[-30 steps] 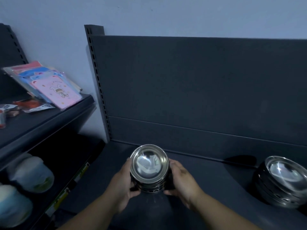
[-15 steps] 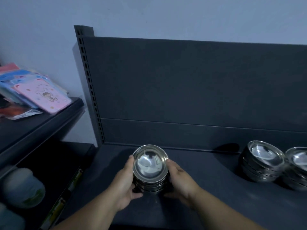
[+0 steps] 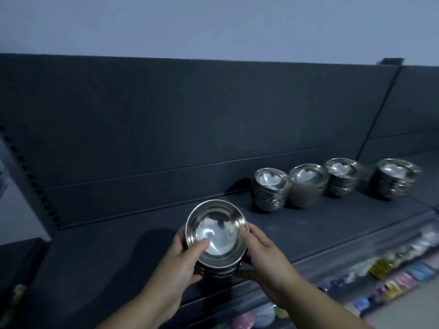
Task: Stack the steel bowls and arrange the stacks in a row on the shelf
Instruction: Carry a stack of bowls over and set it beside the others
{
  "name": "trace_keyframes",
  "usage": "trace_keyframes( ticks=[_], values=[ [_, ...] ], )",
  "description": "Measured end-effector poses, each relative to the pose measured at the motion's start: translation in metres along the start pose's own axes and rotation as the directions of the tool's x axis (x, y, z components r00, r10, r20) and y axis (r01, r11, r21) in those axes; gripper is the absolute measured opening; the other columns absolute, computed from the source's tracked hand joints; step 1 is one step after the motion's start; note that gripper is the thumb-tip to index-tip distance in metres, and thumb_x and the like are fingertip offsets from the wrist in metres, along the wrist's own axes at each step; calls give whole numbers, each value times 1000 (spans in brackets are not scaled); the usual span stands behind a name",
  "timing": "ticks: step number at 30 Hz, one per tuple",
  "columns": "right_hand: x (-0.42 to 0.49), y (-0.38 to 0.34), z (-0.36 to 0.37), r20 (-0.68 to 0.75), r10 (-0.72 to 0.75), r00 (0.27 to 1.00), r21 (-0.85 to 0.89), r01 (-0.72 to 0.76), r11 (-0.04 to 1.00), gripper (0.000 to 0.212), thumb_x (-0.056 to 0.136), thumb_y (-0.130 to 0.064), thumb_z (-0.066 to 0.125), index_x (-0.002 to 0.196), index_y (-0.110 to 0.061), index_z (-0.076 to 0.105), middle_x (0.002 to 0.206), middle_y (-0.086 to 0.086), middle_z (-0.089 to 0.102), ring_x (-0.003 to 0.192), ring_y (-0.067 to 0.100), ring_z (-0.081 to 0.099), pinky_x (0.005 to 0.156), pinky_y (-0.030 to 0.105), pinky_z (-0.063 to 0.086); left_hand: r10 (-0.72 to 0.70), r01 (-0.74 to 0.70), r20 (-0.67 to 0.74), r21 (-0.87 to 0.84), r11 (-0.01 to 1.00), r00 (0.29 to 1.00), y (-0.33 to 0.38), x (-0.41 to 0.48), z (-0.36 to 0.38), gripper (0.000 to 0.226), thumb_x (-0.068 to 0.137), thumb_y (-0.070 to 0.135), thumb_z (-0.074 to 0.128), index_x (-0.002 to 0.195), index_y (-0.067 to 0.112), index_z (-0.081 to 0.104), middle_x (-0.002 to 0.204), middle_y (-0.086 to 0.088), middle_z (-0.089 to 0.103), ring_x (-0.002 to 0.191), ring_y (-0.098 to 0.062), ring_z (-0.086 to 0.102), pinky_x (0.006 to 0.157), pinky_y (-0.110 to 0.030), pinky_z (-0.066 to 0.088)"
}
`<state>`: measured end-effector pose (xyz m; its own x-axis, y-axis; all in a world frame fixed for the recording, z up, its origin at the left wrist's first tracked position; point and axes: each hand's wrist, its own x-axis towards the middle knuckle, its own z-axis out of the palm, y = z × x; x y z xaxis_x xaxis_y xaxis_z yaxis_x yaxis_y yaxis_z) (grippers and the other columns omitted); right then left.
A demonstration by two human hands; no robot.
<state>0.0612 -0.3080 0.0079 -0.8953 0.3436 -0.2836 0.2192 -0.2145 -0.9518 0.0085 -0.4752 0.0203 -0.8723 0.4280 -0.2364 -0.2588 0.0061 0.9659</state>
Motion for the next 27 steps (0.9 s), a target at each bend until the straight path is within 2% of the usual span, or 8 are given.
trace_keyframes(
  ticks=[2, 6, 9, 12, 17, 19, 22, 27],
  values=[
    [-20, -1, -35, -75, -6, 997, 28, 8, 1000, 21, 96, -41, 51, 113, -41, 63, 109, -3, 73, 103, 25, 69, 79, 44, 58, 32, -37, 87, 50, 998, 996, -2, -5, 34, 38, 89, 30, 64, 115, 54, 50, 114, 20, 66, 110, -4, 59, 99, -47, 48],
    [-56, 2, -118, -220, -31, 975, 65, 47, 997, 25, 94, -46, 53, 118, -45, 60, 115, -6, 70, 105, 21, 68, 73, 35, 58, 95, -125, 226, 123, 985, 969, -9, -11, 120, 44, 87, 21, 67, 117, 50, 52, 107, 18, 71, 101, -4, 67, 96, -39, 51],
    [-85, 6, -192, -322, -49, 945, 99, 85, 991, 26, 93, -47, 54, 118, -44, 60, 113, -7, 71, 103, 19, 69, 81, 40, 59, 85, -137, 306, 153, 979, 948, -22, -17, 197, 46, 85, 19, 69, 121, 43, 54, 107, 13, 72, 102, -7, 68, 97, -39, 51],
    [-119, 12, -275, -426, -10, 905, 141, 77, 987, 26, 94, -46, 54, 119, -42, 59, 114, -3, 70, 97, 19, 70, 71, 38, 60, 12, -82, 391, 163, 983, 920, -43, -27, 285, 42, 85, 18, 68, 118, 41, 55, 101, 9, 74, 94, -13, 71, 82, -35, 57],
    [-171, 17, -409, -574, 18, 819, 141, 77, 987, 38, 90, -50, 54, 128, -42, 52, 126, -4, 62, 105, 21, 64, 66, 33, 57, -61, -30, 503, 170, 985, 862, -77, -40, 432, 35, 87, 15, 67, 114, 36, 58, 95, 2, 74, 75, -12, 71, 67, -34, 57],
    [-189, 16, -453, -618, 29, 785, 151, 83, 985, 37, 93, -47, 53, 129, -39, 52, 126, -5, 62, 101, 20, 65, 62, 31, 57, -85, -17, 549, 179, 984, 831, -87, -43, 482, 34, 84, 20, 71, 112, 36, 59, 99, 1, 75, 82, -16, 71, 74, -38, 57],
    [-209, 15, -511, -662, 44, 748, 154, 79, 985, 39, 93, -48, 52, 131, -38, 51, 133, -5, 57, 111, 22, 60, 64, 32, 55, -123, -7, 620, 203, 979, 775, -98, -45, 546, 36, 81, 26, 73, 111, 39, 59, 105, 4, 74, 99, -20, 70, 90, -44, 55],
    [-217, 12, -589, -714, 80, 696, 196, 89, 977, 32, 94, -46, 51, 124, -34, 56, 123, -3, 62, 106, 23, 61, 71, 37, 56, -141, -22, 694, 220, 975, 706, -108, -32, 632, 41, 84, 29, 71, 117, 44, 55, 110, 6, 72, 103, -20, 68, 86, -43, 57]
  ],
)
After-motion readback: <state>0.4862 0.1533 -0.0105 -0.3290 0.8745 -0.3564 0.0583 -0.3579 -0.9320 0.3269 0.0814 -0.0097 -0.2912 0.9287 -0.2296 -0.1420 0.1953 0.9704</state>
